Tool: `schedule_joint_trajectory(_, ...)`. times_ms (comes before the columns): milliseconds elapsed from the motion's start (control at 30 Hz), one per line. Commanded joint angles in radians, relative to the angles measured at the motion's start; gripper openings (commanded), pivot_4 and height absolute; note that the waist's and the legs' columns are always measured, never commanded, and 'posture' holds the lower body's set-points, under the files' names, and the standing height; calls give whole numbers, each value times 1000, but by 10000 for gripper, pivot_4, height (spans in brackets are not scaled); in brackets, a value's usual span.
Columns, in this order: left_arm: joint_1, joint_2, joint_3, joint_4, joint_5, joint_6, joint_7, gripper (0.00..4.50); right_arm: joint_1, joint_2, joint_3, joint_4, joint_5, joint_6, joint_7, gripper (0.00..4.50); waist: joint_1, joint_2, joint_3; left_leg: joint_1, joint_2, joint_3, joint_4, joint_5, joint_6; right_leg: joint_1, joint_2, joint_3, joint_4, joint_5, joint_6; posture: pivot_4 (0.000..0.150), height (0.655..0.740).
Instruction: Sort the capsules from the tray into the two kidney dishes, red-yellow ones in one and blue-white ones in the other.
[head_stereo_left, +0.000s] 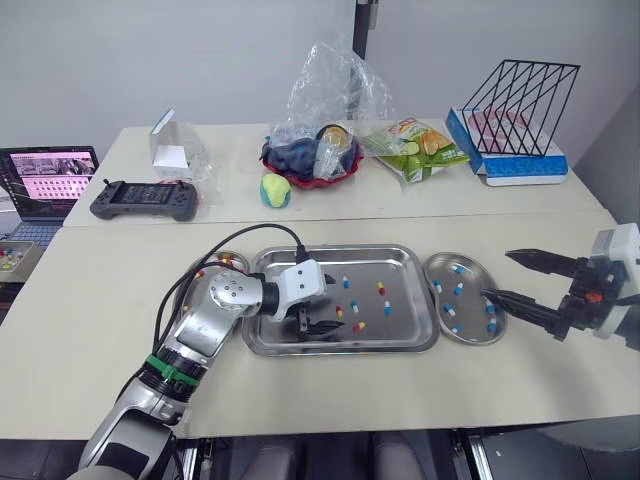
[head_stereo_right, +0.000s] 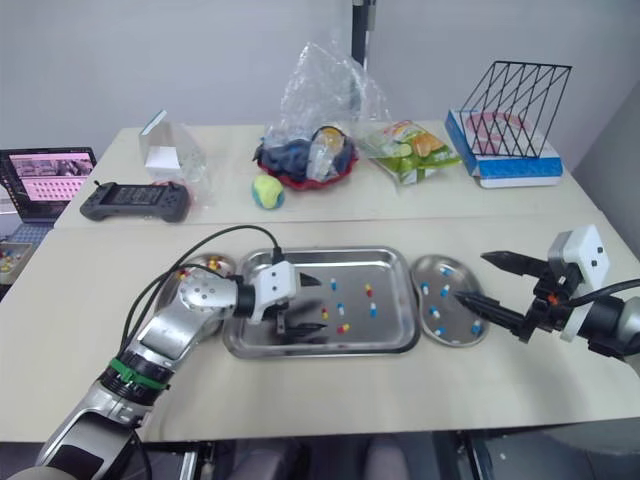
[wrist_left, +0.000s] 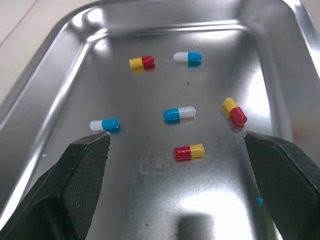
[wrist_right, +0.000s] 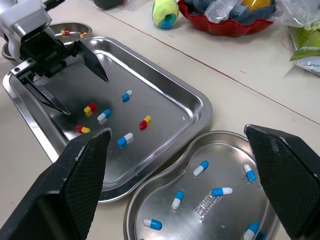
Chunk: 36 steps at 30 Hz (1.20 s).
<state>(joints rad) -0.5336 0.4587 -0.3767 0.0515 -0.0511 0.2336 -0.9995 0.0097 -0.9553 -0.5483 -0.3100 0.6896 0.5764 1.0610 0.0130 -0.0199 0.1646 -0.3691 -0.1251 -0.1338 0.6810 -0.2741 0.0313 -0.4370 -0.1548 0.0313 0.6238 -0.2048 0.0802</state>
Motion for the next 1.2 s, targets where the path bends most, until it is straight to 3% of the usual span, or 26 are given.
schedule_joint_trajectory(33,-11,4,-13,-16,28,-6,-2,44808,-5,-22,-53,-21,10,-10,2,45000,0,0,0,0,0,0,0,0,0,0,0,0,0,0,0,1500,7400)
schedule_joint_trajectory(100,-11,-5,-15,-14,32,8,3,42260,-5,-24,-54,-23,8,-11,2,45000,0,0,0,0,0,0,0,0,0,0,0,0,0,0,0,1500,7400)
schedule_joint_trajectory(267,-32,-36,-20,19,50,28,21,26626,-1,-27,-59,-26,4,-9,-1,45000,0,0,0,0,0,0,0,0,0,0,0,1,0,0,0,1500,7400)
schedule_joint_trajectory(600,-39,-44,-24,25,57,76,0,26626,4,-38,-66,-15,-6,-16,8,45000,0,0,0,0,0,1,1,0,1,0,1,2,0,0,0,1500,7400)
schedule_joint_trajectory(767,-41,-41,-23,24,65,85,8,12385,-3,-32,-54,-10,-19,-19,-6,45000,0,0,0,0,0,1,1,0,1,0,1,2,0,0,0,1500,7400)
schedule_joint_trajectory(1200,-48,-40,-9,14,44,110,-4,12385,-33,-37,-28,23,-49,-25,-16,45000,-1,0,0,1,0,2,1,0,1,0,1,2,0,0,1,1500,7400)
